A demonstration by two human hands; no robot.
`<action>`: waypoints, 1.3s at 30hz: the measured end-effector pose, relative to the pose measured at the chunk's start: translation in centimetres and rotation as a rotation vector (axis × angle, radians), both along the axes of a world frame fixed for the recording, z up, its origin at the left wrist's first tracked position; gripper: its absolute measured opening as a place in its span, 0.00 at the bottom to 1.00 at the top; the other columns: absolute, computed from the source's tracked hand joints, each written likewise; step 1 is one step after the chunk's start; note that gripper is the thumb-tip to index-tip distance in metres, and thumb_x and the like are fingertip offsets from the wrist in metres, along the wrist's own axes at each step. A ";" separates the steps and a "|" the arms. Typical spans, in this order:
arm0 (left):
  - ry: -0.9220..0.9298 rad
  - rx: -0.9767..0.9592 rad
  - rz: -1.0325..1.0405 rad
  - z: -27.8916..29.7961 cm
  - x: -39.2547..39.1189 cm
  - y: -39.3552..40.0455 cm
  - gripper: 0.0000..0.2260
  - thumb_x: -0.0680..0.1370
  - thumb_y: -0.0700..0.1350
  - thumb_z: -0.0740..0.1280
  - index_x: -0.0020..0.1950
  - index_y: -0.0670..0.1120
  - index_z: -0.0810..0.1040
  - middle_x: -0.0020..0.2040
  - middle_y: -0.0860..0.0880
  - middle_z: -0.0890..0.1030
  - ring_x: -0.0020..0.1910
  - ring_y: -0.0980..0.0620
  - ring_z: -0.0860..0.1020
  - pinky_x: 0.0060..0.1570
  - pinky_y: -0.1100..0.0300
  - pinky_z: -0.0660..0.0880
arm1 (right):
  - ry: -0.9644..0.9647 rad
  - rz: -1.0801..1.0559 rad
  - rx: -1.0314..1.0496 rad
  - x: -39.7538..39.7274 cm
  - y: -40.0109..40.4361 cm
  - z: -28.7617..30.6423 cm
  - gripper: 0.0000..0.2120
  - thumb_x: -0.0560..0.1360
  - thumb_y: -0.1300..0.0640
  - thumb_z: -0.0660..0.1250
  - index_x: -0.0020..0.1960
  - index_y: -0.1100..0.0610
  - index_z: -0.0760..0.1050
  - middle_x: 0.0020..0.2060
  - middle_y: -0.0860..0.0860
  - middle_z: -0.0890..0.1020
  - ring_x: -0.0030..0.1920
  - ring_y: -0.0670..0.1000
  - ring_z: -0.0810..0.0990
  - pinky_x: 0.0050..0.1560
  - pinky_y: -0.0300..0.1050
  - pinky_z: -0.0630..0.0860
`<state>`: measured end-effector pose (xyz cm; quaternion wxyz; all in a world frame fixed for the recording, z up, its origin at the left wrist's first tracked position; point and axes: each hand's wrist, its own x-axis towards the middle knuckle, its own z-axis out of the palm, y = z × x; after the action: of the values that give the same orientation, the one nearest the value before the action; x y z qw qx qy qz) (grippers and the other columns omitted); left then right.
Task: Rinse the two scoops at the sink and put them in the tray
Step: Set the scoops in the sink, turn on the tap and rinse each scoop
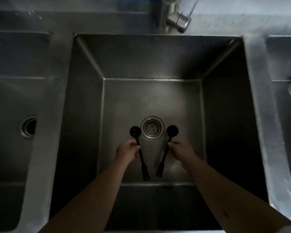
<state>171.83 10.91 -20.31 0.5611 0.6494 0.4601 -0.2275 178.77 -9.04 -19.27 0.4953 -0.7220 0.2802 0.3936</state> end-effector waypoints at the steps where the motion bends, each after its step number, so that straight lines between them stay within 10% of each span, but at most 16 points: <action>1: 0.013 -0.003 0.002 -1.3 0.0 0.0 0.10 0.75 0.33 0.68 0.39 0.47 0.77 0.35 0.45 0.80 0.22 0.58 0.77 0.18 0.68 0.70 | -0.002 0.002 -0.016 0.1 0.1 -1.2 0.05 0.78 0.64 0.65 0.44 0.59 0.76 0.34 0.55 0.77 0.29 0.48 0.74 0.26 0.36 0.65; 9: 0.043 0.033 0.050 -6.1 -1.0 -0.7 0.12 0.76 0.33 0.67 0.37 0.47 0.75 0.40 0.40 0.80 0.32 0.49 0.77 0.18 0.70 0.69 | -0.060 0.047 -0.158 0.3 0.9 -6.9 0.16 0.75 0.64 0.69 0.29 0.55 0.77 0.28 0.52 0.79 0.29 0.50 0.77 0.35 0.43 0.72; 19: 0.148 0.196 -0.133 -5.7 -1.0 -0.2 0.11 0.71 0.51 0.74 0.36 0.44 0.82 0.38 0.41 0.85 0.40 0.42 0.84 0.43 0.52 0.81 | -0.068 0.175 -0.244 0.8 0.4 -4.8 0.10 0.73 0.50 0.69 0.39 0.57 0.83 0.45 0.62 0.86 0.49 0.63 0.84 0.56 0.60 0.80; 24: 0.020 0.244 -0.081 1.0 2.6 1.3 0.16 0.71 0.57 0.70 0.44 0.44 0.79 0.47 0.39 0.84 0.45 0.42 0.82 0.43 0.55 0.75 | -0.187 0.268 -0.365 4.7 0.1 2.7 0.16 0.76 0.49 0.67 0.32 0.55 0.77 0.35 0.54 0.81 0.42 0.57 0.81 0.41 0.45 0.74; 34: -0.750 0.364 -0.271 21.9 24.7 2.7 0.33 0.72 0.56 0.70 0.74 0.51 0.64 0.71 0.46 0.71 0.65 0.52 0.71 0.61 0.55 0.70 | -0.829 0.144 -0.184 23.8 5.4 23.0 0.26 0.73 0.39 0.67 0.64 0.56 0.75 0.48 0.47 0.79 0.47 0.50 0.78 0.49 0.44 0.72; 39: -0.670 0.353 -0.460 23.4 31.4 2.8 0.23 0.72 0.52 0.72 0.65 0.52 0.71 0.55 0.53 0.79 0.53 0.54 0.77 0.44 0.62 0.72 | -0.739 0.313 -0.256 28.1 8.7 24.2 0.21 0.76 0.41 0.65 0.51 0.59 0.80 0.46 0.56 0.84 0.47 0.56 0.83 0.51 0.53 0.81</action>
<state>203.22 13.74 3.13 0.4948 0.8585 0.1282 -0.0412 206.85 -0.33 4.98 0.4029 -0.9042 0.0175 0.1406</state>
